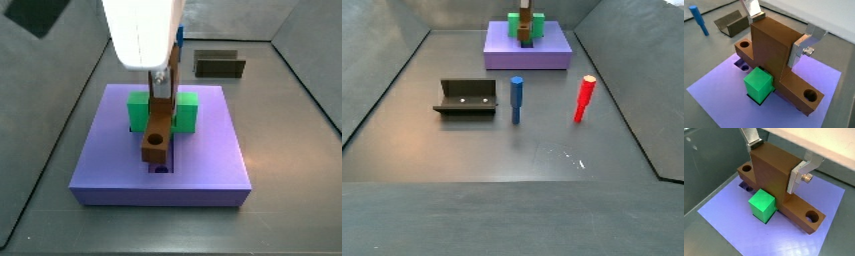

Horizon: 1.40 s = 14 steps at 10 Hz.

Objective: Pick up the brown object. Move up. Move to above the board. Insert the brown object.
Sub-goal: Insert the brown object.

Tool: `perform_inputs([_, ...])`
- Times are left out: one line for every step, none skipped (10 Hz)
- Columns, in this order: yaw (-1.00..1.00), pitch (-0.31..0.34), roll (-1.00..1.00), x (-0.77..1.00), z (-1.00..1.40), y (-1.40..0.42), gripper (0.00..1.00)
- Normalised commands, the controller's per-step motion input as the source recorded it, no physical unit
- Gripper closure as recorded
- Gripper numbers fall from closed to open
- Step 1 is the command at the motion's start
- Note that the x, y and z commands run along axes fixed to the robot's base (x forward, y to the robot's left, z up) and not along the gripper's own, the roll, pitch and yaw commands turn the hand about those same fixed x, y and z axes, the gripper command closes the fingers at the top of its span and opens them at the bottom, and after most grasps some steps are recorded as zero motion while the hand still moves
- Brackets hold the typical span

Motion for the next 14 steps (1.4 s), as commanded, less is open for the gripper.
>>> perform_inputs([-0.16,-0.059,0.0,0.0,-0.31,0.0,1.0])
perform_inputs([-0.07,-0.074,0.0,0.0,-0.29,0.0,1.0])
perform_inputs([0.0,-0.05,0.0,0.0,-0.2,0.0,1.0])
perform_inputs([0.08,-0.039,0.04,-0.02,-0.11,0.0,1.0])
perform_inputs([0.22,-0.05,0.05,-0.06,-0.1,0.0,1.0])
perform_inputs([0.27,-0.044,0.05,0.0,-0.06,0.0,1.0])
perform_inputs([0.27,-0.039,0.05,0.0,-0.07,-0.02,1.0])
perform_inputs([0.38,-0.051,0.1,0.0,-0.07,0.0,1.0])
perform_inputs([0.42,-0.044,0.12,0.0,-0.07,-0.02,1.0])
perform_inputs([0.43,-0.037,0.11,0.0,-0.09,0.0,1.0])
perform_inputs([0.35,-0.021,0.01,0.0,-0.14,0.0,1.0])
perform_inputs([0.07,-0.006,0.0,0.0,-0.15,0.0,1.0])
perform_inputs([0.0,-0.04,-0.01,0.0,-0.26,0.0,1.0])
perform_inputs([0.0,-0.053,-0.03,0.0,-0.4,0.0,1.0])
